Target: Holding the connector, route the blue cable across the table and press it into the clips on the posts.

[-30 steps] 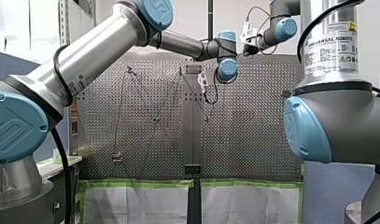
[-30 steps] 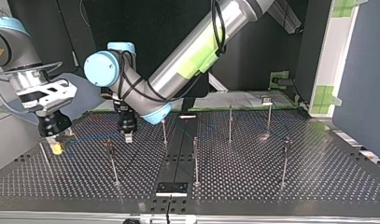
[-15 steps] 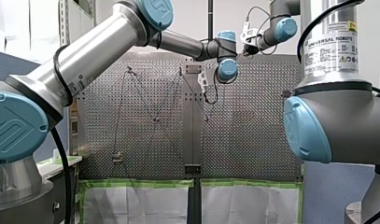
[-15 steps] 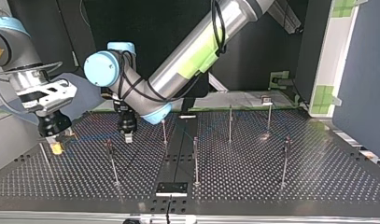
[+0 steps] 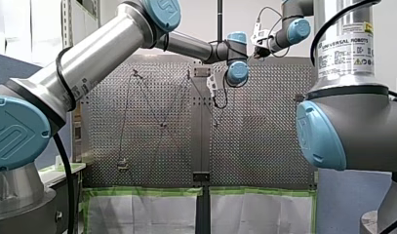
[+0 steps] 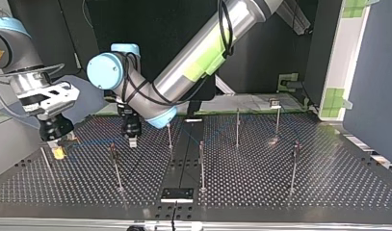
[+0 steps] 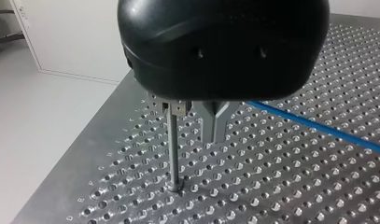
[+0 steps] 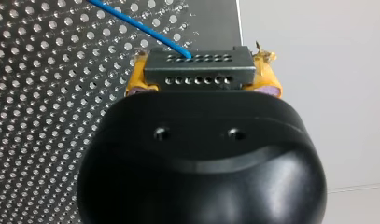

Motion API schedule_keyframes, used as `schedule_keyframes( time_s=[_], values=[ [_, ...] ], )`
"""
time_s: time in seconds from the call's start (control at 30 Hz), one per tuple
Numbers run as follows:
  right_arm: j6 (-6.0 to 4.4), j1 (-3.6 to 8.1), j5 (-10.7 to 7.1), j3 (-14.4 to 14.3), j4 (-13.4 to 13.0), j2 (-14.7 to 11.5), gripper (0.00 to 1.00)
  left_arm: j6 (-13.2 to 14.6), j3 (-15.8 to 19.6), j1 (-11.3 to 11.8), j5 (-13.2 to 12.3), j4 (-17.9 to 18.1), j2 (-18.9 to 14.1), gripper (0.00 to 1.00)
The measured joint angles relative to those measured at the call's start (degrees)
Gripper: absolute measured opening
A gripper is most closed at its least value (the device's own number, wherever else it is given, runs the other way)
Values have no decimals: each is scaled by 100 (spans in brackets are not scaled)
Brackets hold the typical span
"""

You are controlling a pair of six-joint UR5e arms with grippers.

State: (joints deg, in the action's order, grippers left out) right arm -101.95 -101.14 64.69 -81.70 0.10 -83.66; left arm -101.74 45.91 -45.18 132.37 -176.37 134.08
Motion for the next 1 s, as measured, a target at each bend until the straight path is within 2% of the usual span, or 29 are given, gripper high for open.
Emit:
schedule_keyframes(
  time_s=[0.17,0.33,1.0],
  values=[
    [0,-9,0,-1,1,1,0,-2,2,9,-8,-4,-2,0],
    [0,44,0,1,0,-1,0,3,-2,-54,12,3,2,0],
    [0,43,1,0,0,-7,0,3,-5,-52,12,4,0,0]
  ],
)
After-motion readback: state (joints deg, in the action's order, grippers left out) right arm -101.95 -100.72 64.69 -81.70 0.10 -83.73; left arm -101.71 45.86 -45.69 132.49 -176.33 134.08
